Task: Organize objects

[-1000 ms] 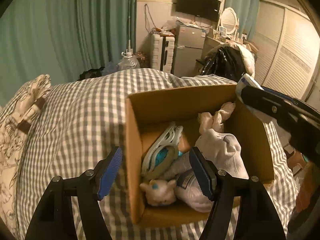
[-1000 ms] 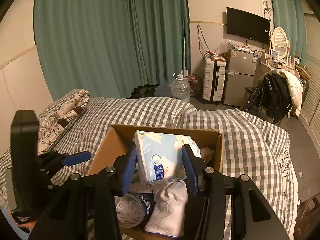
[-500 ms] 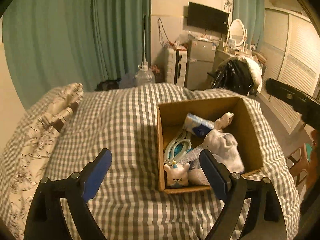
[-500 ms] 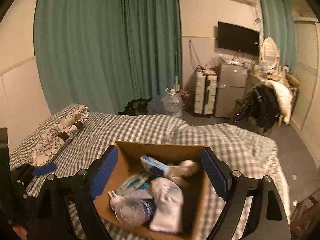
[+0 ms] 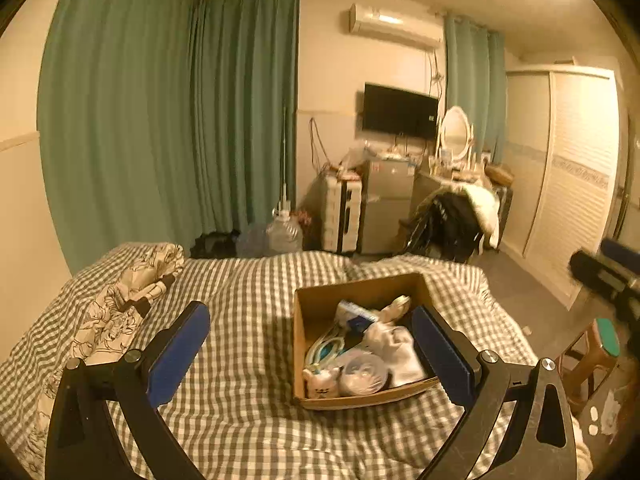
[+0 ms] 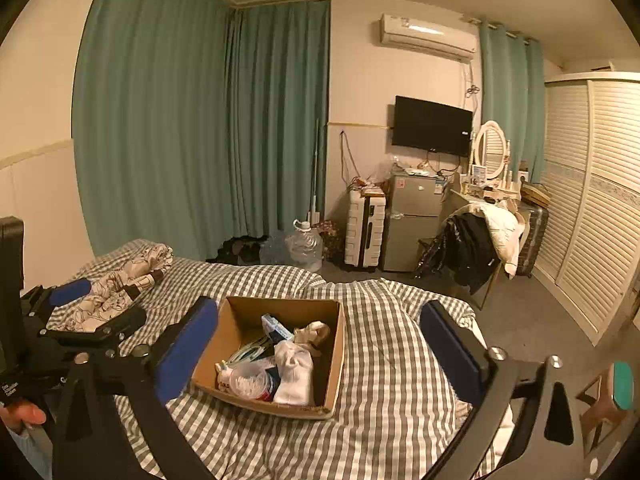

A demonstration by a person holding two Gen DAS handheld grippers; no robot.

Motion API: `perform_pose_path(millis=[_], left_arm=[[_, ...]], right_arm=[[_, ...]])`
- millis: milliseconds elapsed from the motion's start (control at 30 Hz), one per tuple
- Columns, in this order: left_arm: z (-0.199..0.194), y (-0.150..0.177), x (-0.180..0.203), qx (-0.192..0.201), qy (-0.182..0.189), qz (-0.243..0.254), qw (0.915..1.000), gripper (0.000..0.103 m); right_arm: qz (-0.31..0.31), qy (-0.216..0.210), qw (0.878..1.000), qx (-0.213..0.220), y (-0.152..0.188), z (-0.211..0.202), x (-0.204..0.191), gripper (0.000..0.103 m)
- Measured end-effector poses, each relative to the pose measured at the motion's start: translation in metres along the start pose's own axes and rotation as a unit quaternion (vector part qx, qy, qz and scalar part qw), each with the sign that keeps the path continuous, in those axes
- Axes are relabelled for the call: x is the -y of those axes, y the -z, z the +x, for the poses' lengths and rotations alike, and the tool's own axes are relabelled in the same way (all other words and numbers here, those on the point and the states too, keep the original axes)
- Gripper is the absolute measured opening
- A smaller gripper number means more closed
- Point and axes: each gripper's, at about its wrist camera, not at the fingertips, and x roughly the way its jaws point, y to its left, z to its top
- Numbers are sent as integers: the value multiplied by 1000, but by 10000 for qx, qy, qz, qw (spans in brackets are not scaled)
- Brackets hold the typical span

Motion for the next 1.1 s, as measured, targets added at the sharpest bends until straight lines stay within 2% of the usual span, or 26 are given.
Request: perform_pose_path(millis=[233, 367, 500, 633, 733, 867, 1100], left_arm=[[-11, 16, 9, 305, 103, -223, 9992, 103], [-9, 33, 16, 447, -102, -115, 9989, 103], [3, 64, 18, 297, -108, -205, 9993, 103], [14, 89, 18, 166, -304, -184, 9992, 103], [18, 95, 18, 90, -313, -153, 9994, 103], [17, 97, 15, 89, -340, -167, 9992, 103], [21, 102, 13, -45, -381, -194, 9991, 103]], right_arm=[[-87, 235, 9997, -5, 24, -5, -2, 103], [-160, 315, 9994, 45, 50, 12, 1, 103], [82, 349, 9990, 251, 85, 33, 10, 103], [71, 212, 9997, 72, 107, 48, 9, 103], [28, 88, 9999, 85, 111, 49, 5, 103], [-5, 207, 9998, 67, 109, 50, 6, 103], [126, 145, 9998, -57, 113, 50, 10, 103]])
